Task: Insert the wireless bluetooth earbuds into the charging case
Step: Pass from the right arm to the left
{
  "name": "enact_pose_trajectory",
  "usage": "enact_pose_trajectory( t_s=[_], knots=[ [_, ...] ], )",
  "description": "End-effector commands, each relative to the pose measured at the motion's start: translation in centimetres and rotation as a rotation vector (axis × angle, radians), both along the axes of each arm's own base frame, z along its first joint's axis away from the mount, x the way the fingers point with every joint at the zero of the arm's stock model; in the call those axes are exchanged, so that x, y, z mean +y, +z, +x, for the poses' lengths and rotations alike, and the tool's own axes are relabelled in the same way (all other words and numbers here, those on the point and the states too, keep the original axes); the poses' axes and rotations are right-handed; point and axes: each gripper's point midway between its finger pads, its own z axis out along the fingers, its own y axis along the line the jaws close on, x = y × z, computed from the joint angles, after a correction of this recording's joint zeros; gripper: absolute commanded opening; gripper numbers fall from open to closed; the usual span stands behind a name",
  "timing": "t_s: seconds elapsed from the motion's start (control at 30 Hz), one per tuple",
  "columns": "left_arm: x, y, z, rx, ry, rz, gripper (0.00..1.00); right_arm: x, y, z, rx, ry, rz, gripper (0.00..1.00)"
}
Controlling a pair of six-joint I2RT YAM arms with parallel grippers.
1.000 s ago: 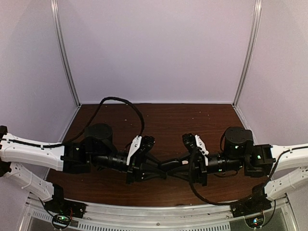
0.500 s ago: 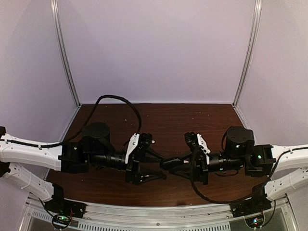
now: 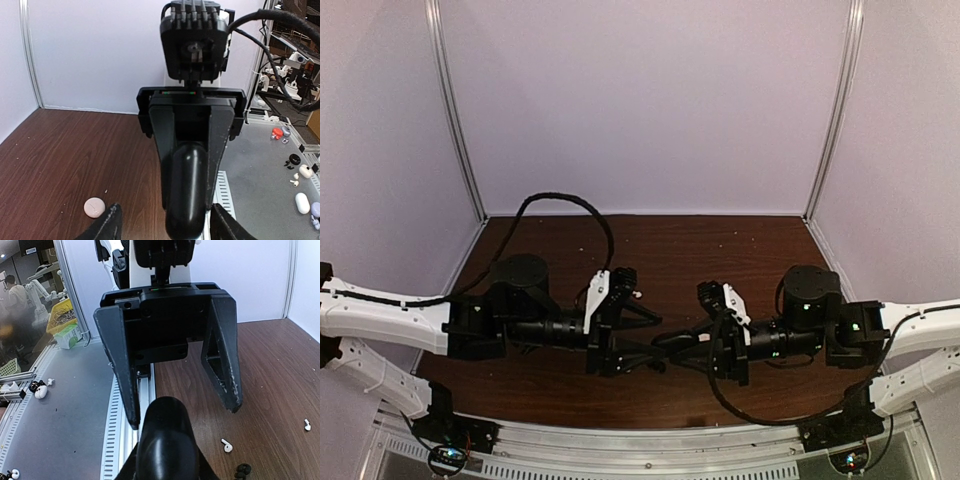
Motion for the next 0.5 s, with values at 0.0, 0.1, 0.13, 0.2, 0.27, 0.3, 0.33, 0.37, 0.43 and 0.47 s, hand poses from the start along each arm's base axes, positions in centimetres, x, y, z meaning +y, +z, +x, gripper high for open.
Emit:
enact_pose_trajectory(
  t_s=[0.0,0.1,0.13,0.2,0.27,0.3,0.33,0.37,0.43,0.47],
  knots=[
    [-0.3,2.1,1.4,-0.01,0.07,-0.049,0.59,0.0,0.6,0.3,-0.022,-0.005,0.015,0.09],
    [0.1,2.2,2.7,-0.008,0.134,-0.047,0.55,0.0,0.3,0.1,-0.023,0.005,0.01,0.08],
    [0.4,2.4,3.2,0.003,0.148,-0.058,0.54,0.0,0.3,0.1,-0.023,0.009,0.007,0.08],
    [1.0,2.8,3.8,0.016,0.162,-0.084,0.53,0.0,0.1,0.0,-0.025,0.012,0.001,0.07],
    [1.3,3.0,4.0,0.017,0.169,-0.096,0.52,0.0,0.0,0.0,-0.028,0.015,-0.002,0.07],
    [1.4,3.1,4.0,0.018,0.17,-0.097,0.52,0.0,0.0,0.0,-0.032,0.016,-0.001,0.07],
    [1.5,3.1,4.1,0.018,0.174,-0.096,0.51,0.0,-0.1,0.0,-0.033,0.015,-0.003,0.07],
    [1.5,3.1,4.2,0.019,0.175,-0.097,0.51,0.0,-0.1,-0.1,-0.036,0.019,-0.002,0.07],
    [1.5,2.9,4.4,0.024,0.185,-0.094,0.51,0.1,-0.2,-0.1,-0.036,0.023,-0.004,0.06],
    [1.5,2.8,4.6,0.025,0.196,-0.09,0.51,0.1,-0.2,-0.1,-0.036,0.024,-0.004,0.06]
  ],
)
